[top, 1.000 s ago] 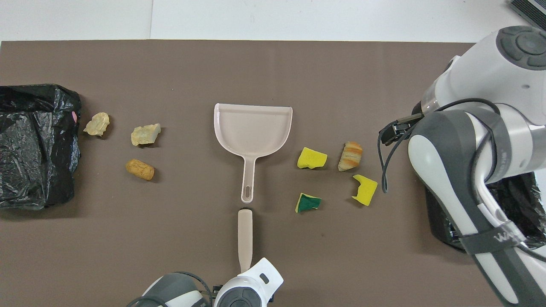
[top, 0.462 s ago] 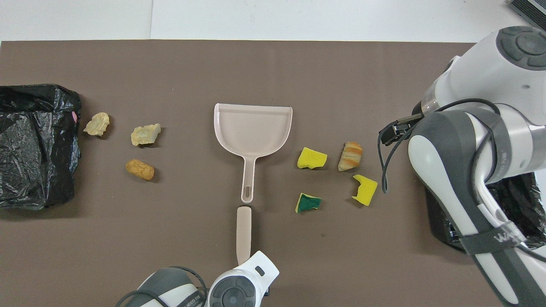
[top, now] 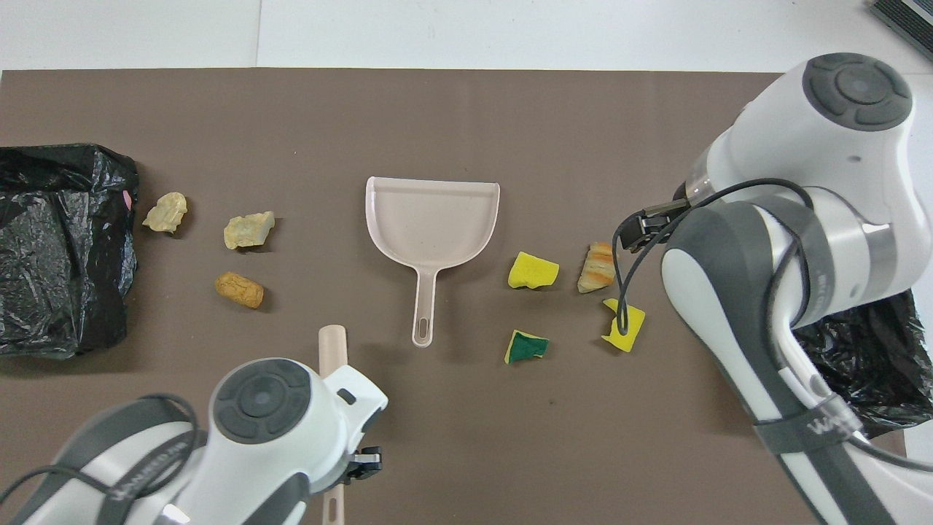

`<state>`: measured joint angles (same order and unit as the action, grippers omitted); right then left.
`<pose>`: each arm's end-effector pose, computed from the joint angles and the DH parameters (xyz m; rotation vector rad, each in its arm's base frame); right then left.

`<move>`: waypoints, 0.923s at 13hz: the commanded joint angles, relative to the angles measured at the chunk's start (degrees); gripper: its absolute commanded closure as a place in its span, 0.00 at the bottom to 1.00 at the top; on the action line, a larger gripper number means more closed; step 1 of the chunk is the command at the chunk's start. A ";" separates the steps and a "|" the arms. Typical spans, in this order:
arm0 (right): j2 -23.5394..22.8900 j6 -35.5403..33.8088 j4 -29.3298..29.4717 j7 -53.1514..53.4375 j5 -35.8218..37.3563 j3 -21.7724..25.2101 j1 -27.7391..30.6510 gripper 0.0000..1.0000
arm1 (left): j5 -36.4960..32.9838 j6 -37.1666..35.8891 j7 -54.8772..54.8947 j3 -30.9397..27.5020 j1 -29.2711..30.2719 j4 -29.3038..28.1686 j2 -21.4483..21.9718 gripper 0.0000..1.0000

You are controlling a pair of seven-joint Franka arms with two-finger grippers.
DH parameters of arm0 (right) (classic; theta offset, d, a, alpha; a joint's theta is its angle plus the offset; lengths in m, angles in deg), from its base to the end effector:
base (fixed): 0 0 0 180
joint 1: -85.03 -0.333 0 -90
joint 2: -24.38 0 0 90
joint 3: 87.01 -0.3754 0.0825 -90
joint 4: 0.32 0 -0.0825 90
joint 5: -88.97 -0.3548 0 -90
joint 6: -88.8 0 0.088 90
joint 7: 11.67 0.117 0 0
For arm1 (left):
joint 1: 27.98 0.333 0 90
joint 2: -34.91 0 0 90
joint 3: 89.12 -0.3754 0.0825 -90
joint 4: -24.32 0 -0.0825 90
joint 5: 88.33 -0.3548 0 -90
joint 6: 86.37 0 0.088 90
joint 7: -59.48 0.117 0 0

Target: Sweep and dump trash in bin

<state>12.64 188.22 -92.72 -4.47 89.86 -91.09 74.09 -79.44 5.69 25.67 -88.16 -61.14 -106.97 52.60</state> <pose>0.5803 0.1499 0.5535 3.1151 0.2165 -0.1253 0.2896 -0.2182 0.5093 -2.9955 -0.0472 0.5973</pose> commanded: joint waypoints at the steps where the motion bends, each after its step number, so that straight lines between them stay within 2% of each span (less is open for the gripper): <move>1: 0.58 3.66 -1.73 6.92 -3.07 -0.05 -3.72 0.00 | -5.53 -5.65 6.98 0.28 8.43 3.13 -0.10 1.00; 3: -0.12 7.17 -1.90 11.75 -4.22 -0.05 -6.79 0.00 | -10.18 -5.31 9.10 0.27 16.94 8.30 -4.83 1.00; 6: -2.84 12.00 -1.73 22.82 -4.23 -0.05 -12.94 0.00 | -13.19 -5.49 15.70 0.19 25.40 18.85 -13.88 1.00; 9: -5.74 16.57 -1.73 28.82 -4.23 -0.05 -17.26 0.00 | -18.37 -5.05 15.71 0.19 26.56 25.80 -24.17 1.00; 12: -8.37 20.27 -1.64 35.05 -3.00 -0.05 -21.30 0.00 | -19.17 -1.01 15.71 0.19 28.32 26.00 -27.44 1.00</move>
<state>5.75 206.00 -94.36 27.29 86.76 -91.32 54.19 -97.22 4.06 41.62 -88.79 -34.05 -83.22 27.41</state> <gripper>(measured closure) 0.000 0.740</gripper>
